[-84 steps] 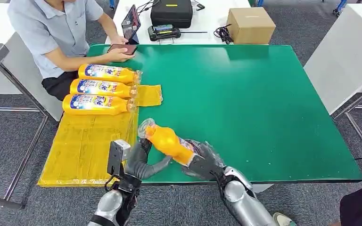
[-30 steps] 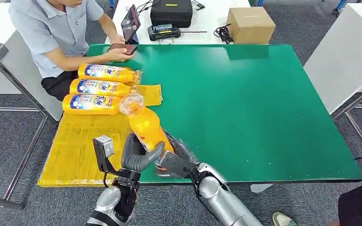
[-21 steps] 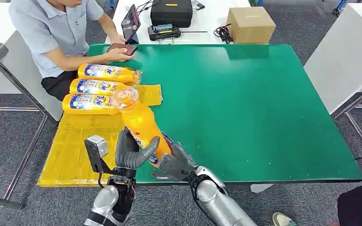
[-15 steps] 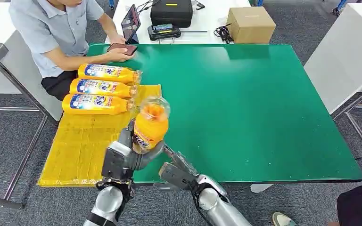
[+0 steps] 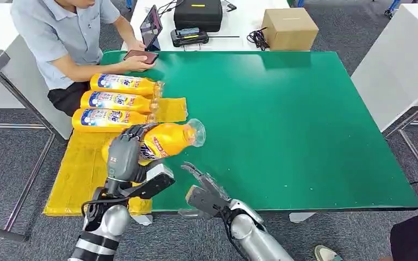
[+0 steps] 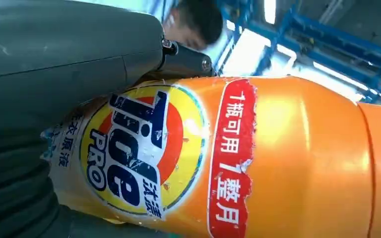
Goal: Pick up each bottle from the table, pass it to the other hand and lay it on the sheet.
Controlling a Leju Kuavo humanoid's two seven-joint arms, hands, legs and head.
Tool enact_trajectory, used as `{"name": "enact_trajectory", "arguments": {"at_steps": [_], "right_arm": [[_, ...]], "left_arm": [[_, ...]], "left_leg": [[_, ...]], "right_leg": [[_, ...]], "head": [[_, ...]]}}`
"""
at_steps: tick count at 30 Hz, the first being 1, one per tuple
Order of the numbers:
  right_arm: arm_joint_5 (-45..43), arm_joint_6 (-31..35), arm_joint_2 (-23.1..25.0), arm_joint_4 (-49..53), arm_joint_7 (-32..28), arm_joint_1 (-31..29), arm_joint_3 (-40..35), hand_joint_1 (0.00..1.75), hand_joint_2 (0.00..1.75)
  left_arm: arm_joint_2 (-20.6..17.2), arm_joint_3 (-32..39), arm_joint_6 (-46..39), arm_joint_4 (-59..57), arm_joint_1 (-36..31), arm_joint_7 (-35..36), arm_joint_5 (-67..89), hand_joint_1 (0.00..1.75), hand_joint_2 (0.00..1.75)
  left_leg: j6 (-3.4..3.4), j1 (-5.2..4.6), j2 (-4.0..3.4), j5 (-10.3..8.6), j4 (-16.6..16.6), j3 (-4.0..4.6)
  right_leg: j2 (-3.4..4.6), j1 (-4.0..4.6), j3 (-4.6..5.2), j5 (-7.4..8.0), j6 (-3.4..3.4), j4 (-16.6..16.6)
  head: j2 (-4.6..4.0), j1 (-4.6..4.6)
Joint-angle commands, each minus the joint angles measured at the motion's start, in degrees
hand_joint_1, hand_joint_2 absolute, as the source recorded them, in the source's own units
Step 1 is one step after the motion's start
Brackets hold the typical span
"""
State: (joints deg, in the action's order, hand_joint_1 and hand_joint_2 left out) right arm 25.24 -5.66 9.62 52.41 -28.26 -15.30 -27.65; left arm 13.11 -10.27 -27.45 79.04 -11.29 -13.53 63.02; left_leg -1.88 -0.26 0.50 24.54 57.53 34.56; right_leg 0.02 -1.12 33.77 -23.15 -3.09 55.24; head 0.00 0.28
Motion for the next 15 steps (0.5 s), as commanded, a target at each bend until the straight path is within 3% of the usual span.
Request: {"name": "enact_trajectory", "arguments": {"at_steps": [1,3,8,11,15], "right_arm": [[-1.09,-1.11,0.2,-5.47,-0.97,-4.31,-0.88,0.0,1.75],[-1.4,-1.26,0.1,-5.9,-1.28,-4.8,-1.27,0.0,1.75],[-1.5,-1.25,0.06,-5.92,-1.34,-4.87,-1.32,0.0,1.75],[-1.71,-1.47,-0.17,-5.42,-1.72,-4.99,-1.74,0.0,1.75],[-1.84,-2.16,0.04,-4.82,-1.66,-5.31,-2.27,0.0,1.75]], "left_arm": [[-5.4,0.98,-1.13,-14.27,-7.28,6.83,13.93,1.75,1.75],[-6.32,0.61,0.75,-19.94,-9.71,7.81,14.34,1.75,1.75],[-6.44,0.75,0.25,-21.62,-10.5,7.92,14.46,1.75,1.75],[-7.11,0.32,4.8,-25.61,-12.53,9.55,15.66,1.69,1.75],[-6.61,3.14,4.96,-30.4,-15.47,8.16,11.76,1.75,1.75]], "left_leg": [[0.15,0.07,-0.08,0.11,-0.05,-0.38],[0.09,0.01,-0.06,0.03,-0.06,-0.21],[0.17,0.08,-0.06,0.07,-0.01,-0.35],[0.14,0.07,-0.07,0.08,0.01,-0.25],[0.2,0.12,-0.09,0.17,0.1,-0.37]], "right_leg": [[0.04,0.08,-0.35,-0.1,0.18,-0.03],[0.04,0.01,-0.17,-0.03,0.11,-0.03],[0.01,0.1,-0.32,-0.07,0.21,-0.01],[0.02,0.08,-0.23,-0.07,0.15,0.0],[0.03,0.14,-0.37,-0.17,0.22,0.09]], "head": [[0.0,0.0],[0.0,0.0],[0.0,0.0],[0.0,0.0],[0.0,0.0]]}}
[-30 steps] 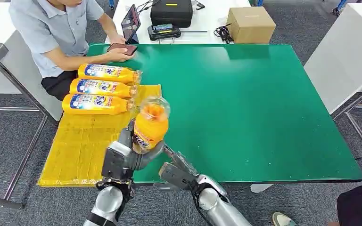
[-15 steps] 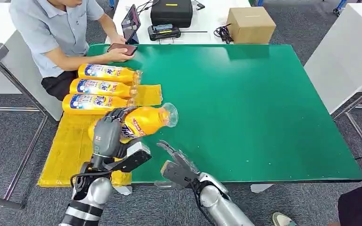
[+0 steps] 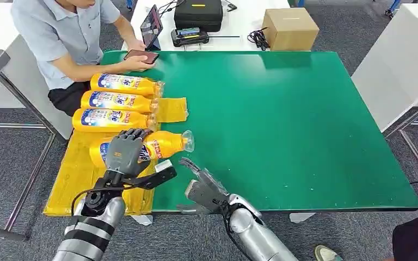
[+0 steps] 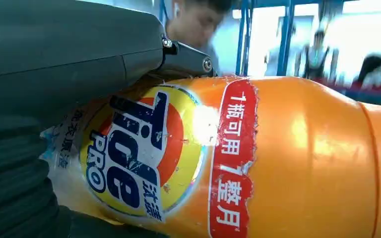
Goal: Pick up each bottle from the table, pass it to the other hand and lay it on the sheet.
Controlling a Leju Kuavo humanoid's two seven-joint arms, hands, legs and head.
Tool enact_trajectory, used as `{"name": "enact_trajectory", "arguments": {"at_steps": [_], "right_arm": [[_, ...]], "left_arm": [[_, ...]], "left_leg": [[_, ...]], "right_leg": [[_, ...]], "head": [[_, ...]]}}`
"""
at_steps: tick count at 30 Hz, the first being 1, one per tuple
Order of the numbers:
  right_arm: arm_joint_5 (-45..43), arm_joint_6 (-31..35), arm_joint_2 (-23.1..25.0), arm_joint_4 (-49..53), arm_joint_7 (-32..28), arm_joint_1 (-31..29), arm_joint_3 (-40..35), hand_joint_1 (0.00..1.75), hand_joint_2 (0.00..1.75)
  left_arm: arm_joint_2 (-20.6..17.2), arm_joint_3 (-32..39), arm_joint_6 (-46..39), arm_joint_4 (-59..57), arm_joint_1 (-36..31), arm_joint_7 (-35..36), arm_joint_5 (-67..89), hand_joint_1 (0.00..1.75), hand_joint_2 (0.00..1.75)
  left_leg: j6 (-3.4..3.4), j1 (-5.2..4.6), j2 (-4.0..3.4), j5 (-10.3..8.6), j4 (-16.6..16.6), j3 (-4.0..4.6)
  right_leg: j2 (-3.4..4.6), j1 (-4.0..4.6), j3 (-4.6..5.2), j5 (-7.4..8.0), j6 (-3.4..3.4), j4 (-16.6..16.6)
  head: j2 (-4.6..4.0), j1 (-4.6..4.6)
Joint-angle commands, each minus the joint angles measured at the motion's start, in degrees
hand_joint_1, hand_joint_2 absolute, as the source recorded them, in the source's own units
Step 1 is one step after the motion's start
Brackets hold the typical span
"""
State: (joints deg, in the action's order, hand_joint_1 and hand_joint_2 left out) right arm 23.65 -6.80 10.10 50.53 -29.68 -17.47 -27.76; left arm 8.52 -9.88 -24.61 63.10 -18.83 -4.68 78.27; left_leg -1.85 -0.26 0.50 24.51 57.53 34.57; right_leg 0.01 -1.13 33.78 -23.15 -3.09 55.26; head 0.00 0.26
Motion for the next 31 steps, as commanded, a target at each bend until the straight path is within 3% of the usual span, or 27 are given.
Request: {"name": "enact_trajectory", "arguments": {"at_steps": [1,16,18,23,24,25,27,29,30,31], "right_arm": [[-0.29,-1.03,-0.28,-2.96,-0.21,-3.11,-2.25,0.0,1.75],[-0.88,-2.75,0.46,-3.68,-1.18,-4.46,-4.79,0.0,1.75],[-1.08,-2.68,0.28,-3.12,-1.23,-4.29,-5.14,0.0,1.75],[-1.57,-3.08,-0.04,-2.18,-1.35,-4.34,-5.57,0.0,1.75],[-1.61,-3.07,-0.09,-2.13,-1.33,-4.39,-5.57,0.0,1.75],[-1.63,-3.04,-0.14,-2.1,-1.31,-4.35,-5.6,0.0,1.75],[-1.67,-3.0,-0.36,-2.12,-1.3,-4.35,-5.6,0.0,1.75],[-1.74,-3.04,-0.45,-2.17,-1.29,-4.4,-5.63,0.0,1.75],[-1.8,-3.08,-0.48,-2.24,-1.3,-4.46,-5.6,0.0,1.75],[-1.86,-3.08,-0.49,-2.31,-1.33,-4.57,-5.6,0.0,1.75]], "left_arm": [[-2.16,2.92,2.29,-15.15,-8.54,-0.7,-3.53,1.75,1.75],[-4.25,6.23,2.62,-26.82,-15.86,0.2,-4.33,1.75,1.75],[-4.45,6.44,3.5,-28.63,-16.42,0.09,-4.1,1.48,1.75],[-4.71,6.92,6.31,-32.55,-17.24,-0.67,-4.41,1.55,1.75],[-4.61,7.33,6.4,-32.94,-17.19,-1.05,-4.94,1.52,1.75],[-4.53,7.55,6.78,-33.37,-17.26,-1.43,-5.29,1.01,1.75],[-4.65,7.29,6.9,-33.79,-17.28,-1.72,-5.05,1.01,1.75],[-4.73,7.34,7.27,-34.12,-17.37,-2.13,-5.22,1.13,1.75],[-4.78,7.44,7.59,-34.31,-17.42,-2.49,-5.46,1.38,1.75],[-4.85,7.46,8.04,-34.52,-17.51,-3.29,-5.76,1.4,1.75]], "left_leg": [[0.09,0.05,-0.08,0.06,0.01,-0.14],[0.15,0.13,-0.11,0.15,0.09,-0.33],[0.12,0.1,-0.17,0.13,0.07,-0.25],[0.12,0.1,-0.12,0.12,0.07,-0.26],[0.07,0.04,-0.1,0.04,0.01,-0.15],[0.1,0.08,-0.12,0.1,0.07,-0.22],[0.1,0.08,-0.11,0.09,0.07,-0.18],[0.09,0.07,-0.09,0.08,0.04,-0.21],[0.07,0.04,-0.11,0.04,-0.01,-0.19],[0.1,0.07,-0.15,0.08,0.03,-0.24]], "right_leg": [[0.04,0.06,-0.13,-0.04,0.11,0.01],[0.05,0.14,-0.33,-0.14,0.2,0.08],[0.12,0.12,-0.24,-0.1,0.17,0.08],[0.07,0.11,-0.26,-0.1,0.17,0.06],[0.07,0.05,-0.13,-0.04,0.1,0.04],[0.07,0.09,-0.22,-0.09,0.15,0.08],[0.06,0.09,-0.18,-0.08,0.14,0.07],[0.05,0.07,-0.21,-0.08,0.13,0.05],[0.08,0.04,-0.17,-0.02,0.1,0.01],[0.11,0.07,-0.22,-0.05,0.14,0.04]], "head": [[0.0,0.02],[0.0,0.02],[0.0,0.02],[0.0,0.02],[0.0,0.02],[0.0,0.0],[0.0,0.02],[0.0,0.0],[0.0,0.02],[0.0,0.02]]}}
